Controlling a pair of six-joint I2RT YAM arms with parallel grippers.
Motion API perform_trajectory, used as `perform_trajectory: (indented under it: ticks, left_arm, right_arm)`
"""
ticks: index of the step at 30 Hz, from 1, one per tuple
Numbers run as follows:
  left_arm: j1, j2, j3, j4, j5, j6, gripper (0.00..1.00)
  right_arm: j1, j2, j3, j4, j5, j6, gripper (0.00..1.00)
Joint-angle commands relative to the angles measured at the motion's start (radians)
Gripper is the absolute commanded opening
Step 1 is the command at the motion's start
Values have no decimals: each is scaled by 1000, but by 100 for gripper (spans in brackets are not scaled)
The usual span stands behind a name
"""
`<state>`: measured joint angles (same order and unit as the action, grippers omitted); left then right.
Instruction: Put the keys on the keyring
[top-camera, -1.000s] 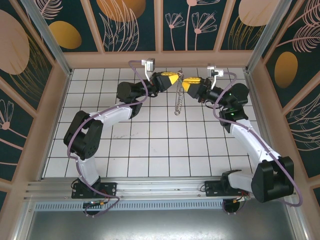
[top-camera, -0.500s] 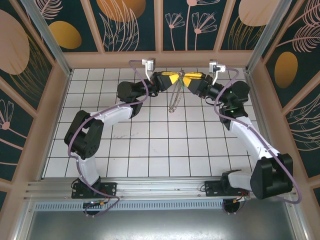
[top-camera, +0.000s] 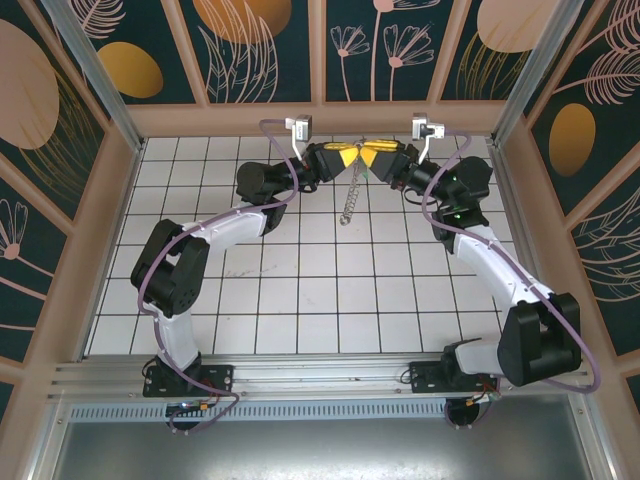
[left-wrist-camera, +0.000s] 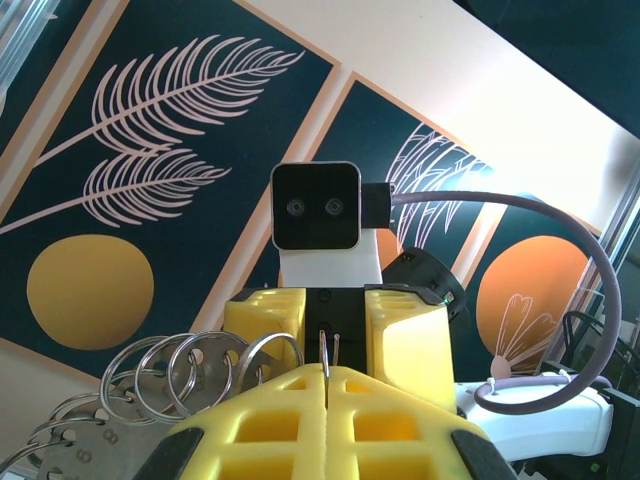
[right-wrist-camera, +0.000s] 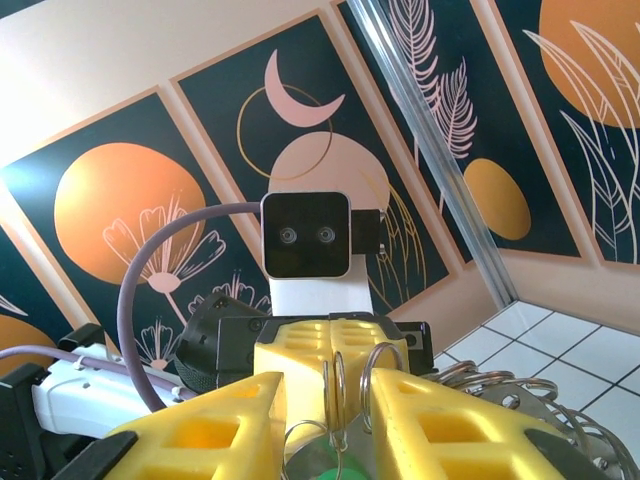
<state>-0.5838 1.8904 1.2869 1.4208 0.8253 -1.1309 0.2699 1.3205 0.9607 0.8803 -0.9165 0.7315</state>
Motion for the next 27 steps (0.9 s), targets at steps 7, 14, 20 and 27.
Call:
perform_trajectory:
  ticks: [7,14,20,27]
  left_arm:
    - [-4,4,32,67,-15,-14,0]
    - [-4,4,31,70,-15,-17,0]
    - [-3,-31,23,-63,-23,73,14]
    - [6,-205,18,-565,-95,489,36]
  right_arm:
    - [10,14,44,51,5,8,13]
    - [10,19,50,36,7,-4,0]
    - [5,3,70,-82,-3,-107,0]
    - [-40,-6,148,-340,-74,-303,0]
